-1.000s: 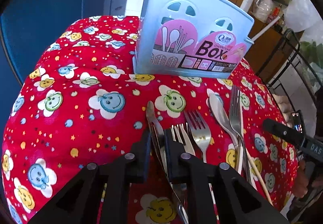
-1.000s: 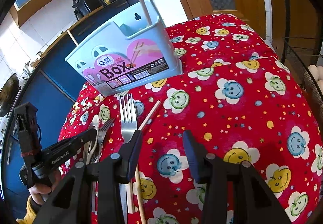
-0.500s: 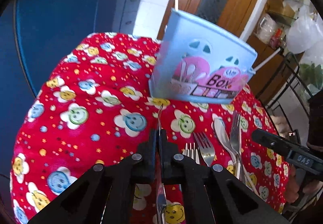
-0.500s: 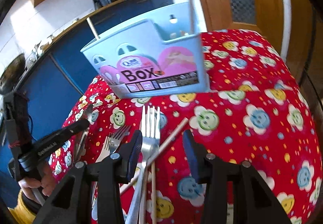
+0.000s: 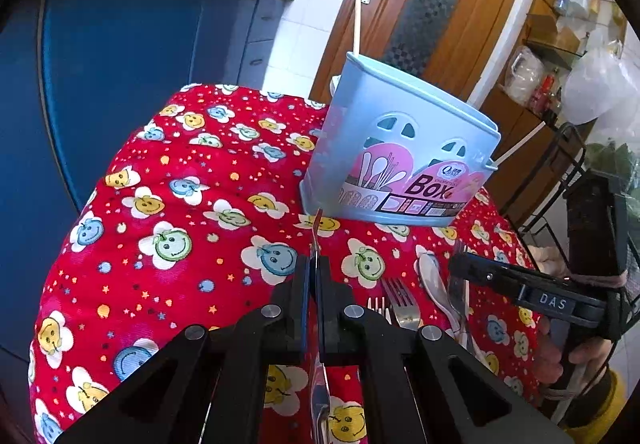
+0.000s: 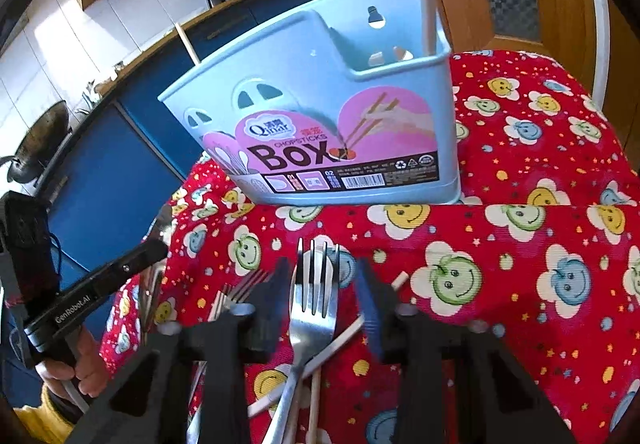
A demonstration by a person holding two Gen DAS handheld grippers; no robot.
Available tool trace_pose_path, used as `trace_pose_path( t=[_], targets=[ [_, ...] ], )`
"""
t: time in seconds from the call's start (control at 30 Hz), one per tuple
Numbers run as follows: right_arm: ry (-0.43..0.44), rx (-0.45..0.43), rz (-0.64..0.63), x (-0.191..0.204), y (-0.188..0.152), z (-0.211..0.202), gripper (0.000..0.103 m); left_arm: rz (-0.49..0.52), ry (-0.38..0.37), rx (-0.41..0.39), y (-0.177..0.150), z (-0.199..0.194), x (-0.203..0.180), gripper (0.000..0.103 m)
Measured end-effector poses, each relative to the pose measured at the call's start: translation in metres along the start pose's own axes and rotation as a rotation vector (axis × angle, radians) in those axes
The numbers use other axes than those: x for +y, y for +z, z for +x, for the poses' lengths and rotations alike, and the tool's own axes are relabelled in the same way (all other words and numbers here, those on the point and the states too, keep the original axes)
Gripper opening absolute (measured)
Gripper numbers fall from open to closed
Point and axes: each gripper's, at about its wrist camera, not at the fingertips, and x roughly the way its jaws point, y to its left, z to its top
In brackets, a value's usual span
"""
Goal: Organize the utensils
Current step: 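Close the right tool on a silver fork while the left tool holds the knife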
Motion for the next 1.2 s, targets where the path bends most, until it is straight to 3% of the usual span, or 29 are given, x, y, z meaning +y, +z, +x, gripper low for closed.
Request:
trace_pose_path(
  t=[0.23, 0.83, 1.2],
  targets=[
    [0.007, -0.043, -0.019, 0.004, -0.001, -0.012, 0.024, -0.010, -0.007, -0.005, 0.001, 0.000, 0.000, 0.003],
    [-0.103, -0.340, -0.111, 0.042, -0.008, -0.095, 0.023, 0.015, -0.033, -0.085, 0.007, -0.029, -0.019, 0.003],
    [-0.130, -0.375, -0.083, 0.044, -0.016, -0.113, 0.022, 0.022, -0.047, -0.119, 0.008, -0.046, -0.029, 0.003]
  ],
)
